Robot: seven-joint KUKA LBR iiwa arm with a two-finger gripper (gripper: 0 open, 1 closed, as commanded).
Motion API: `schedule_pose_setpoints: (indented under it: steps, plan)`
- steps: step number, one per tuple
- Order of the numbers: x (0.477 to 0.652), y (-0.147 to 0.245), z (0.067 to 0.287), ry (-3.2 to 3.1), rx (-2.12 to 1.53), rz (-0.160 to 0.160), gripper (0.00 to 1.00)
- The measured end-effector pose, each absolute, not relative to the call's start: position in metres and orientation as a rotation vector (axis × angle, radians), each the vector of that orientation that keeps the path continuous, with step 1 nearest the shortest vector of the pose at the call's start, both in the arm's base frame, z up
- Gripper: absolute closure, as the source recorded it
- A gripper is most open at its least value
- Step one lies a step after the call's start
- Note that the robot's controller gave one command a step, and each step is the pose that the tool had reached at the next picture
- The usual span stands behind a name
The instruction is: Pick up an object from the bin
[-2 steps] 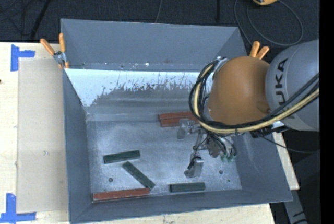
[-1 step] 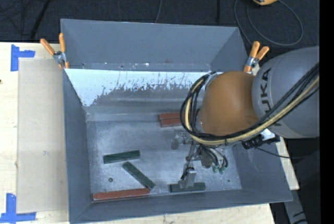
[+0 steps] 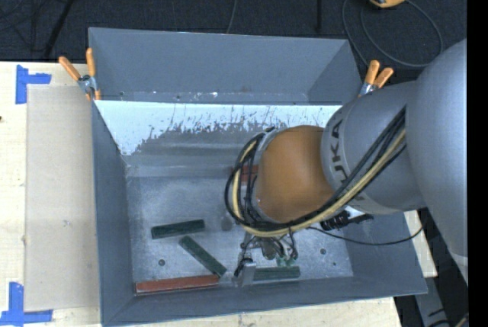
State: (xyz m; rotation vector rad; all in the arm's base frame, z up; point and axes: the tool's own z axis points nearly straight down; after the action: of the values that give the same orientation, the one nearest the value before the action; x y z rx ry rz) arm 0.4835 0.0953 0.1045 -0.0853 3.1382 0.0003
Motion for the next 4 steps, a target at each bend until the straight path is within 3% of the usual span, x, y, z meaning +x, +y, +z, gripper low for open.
schedule_pose_setpoints:
  steps: [1,2,3,4]
  plan:
    - [0.484,0.134,0.058,3.130,-0.092,0.002,0.00]
    - [0.484,0.157,0.071,3.105,-0.453,0.002,1.00]
    - [0.484,0.157,0.071,3.105,-0.452,0.002,1.00]
    - [0.514,0.193,0.253,3.062,-0.665,0.003,1.00]
